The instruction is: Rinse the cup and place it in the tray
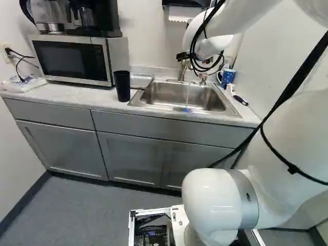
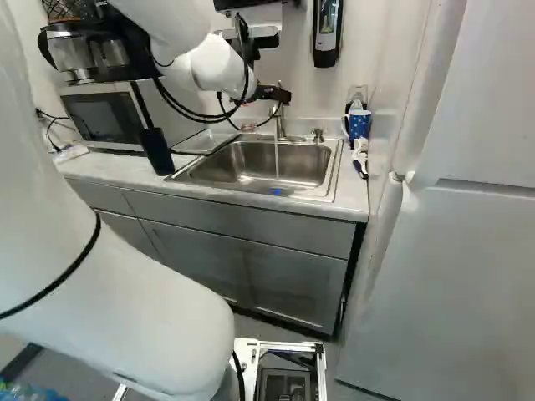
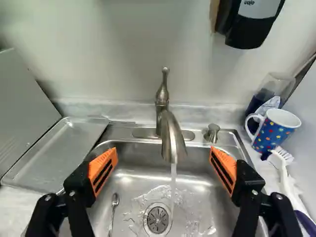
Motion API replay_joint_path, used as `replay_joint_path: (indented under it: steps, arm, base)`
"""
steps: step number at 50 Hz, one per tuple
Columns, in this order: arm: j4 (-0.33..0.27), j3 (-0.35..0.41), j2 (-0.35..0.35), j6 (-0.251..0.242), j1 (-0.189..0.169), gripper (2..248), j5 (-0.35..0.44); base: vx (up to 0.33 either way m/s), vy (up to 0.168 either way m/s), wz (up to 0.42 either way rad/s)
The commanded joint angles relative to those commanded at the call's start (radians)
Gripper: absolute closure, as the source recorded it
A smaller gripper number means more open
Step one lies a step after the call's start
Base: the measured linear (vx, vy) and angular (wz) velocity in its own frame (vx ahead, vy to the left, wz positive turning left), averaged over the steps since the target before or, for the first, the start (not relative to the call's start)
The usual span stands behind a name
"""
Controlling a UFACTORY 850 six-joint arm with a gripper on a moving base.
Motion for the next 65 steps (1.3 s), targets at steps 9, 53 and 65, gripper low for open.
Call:
replay_joint_path:
  steps: [9,53,65]
  arm:
    - [0.0,0.006,0.006,0.0,0.0,3,-0.059]
    - [0.0,0.006,0.006,0.0,0.0,3,-0.366]
    - [0.0,0.006,0.006,0.0,0.0,3,-0.448]
  base:
    - [0.0,0.0,0.0]
    - [0.0,0.0,0.0]
    - [0.0,0.0,0.0]
